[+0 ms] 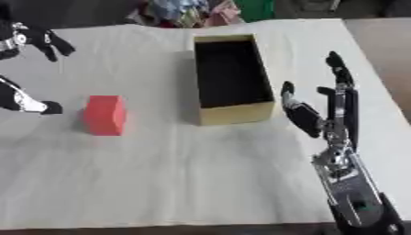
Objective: Pick up objects on the table and place them in the box.
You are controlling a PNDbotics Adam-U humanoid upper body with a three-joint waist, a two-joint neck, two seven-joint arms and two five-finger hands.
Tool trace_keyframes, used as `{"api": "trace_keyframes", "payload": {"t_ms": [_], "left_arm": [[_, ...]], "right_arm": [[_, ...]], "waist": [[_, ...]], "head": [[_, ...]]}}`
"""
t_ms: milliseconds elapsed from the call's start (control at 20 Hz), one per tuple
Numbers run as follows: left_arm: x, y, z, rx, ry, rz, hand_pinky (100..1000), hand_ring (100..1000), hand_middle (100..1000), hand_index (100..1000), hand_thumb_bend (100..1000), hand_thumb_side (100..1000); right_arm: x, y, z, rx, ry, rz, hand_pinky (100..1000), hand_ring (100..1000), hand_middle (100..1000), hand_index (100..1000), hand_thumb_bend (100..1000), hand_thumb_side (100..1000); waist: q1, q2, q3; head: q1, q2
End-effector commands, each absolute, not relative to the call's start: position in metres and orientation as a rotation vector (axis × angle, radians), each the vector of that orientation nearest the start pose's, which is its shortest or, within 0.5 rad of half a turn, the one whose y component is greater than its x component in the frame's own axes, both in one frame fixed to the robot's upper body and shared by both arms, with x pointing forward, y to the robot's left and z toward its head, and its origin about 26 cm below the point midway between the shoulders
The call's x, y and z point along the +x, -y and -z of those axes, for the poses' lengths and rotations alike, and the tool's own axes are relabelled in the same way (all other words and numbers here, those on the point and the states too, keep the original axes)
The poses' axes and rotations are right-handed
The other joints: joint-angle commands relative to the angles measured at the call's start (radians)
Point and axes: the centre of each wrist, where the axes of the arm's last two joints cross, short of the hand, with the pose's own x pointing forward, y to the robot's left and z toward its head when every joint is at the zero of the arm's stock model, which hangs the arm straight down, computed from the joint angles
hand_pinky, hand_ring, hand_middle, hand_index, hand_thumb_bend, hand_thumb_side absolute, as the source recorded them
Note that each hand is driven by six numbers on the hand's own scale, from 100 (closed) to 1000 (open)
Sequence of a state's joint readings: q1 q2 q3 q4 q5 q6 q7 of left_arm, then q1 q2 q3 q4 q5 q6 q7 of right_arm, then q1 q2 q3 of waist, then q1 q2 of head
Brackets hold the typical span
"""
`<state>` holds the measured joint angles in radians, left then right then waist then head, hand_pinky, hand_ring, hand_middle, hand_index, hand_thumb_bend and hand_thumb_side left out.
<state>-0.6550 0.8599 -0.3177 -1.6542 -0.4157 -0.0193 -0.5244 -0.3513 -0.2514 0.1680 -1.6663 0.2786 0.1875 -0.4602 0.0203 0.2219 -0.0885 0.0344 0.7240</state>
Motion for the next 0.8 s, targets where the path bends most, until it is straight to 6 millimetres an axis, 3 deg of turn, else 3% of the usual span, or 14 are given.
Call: {"api": "trace_keyframes", "payload": {"t_ms": [50,800], "left_arm": [[0.374,-0.295,-0.259,0.739,1.468,1.69,807,683,714,865,642,251],[0.403,-0.28,-0.227,0.657,1.377,1.748,824,693,734,873,632,253]], "right_arm": [[0.345,0.22,-0.125,-0.653,1.934,-0.162,754,1000,915,1000,287,100],[0.345,0.218,-0.124,-0.637,1.938,-0.163,756,1000,915,1000,271,100]], "waist": [[0.001,-0.018,-0.001],[0.0,-0.013,-0.006]], "head": [[0.001,0.005],[0.005,0.003]]}}
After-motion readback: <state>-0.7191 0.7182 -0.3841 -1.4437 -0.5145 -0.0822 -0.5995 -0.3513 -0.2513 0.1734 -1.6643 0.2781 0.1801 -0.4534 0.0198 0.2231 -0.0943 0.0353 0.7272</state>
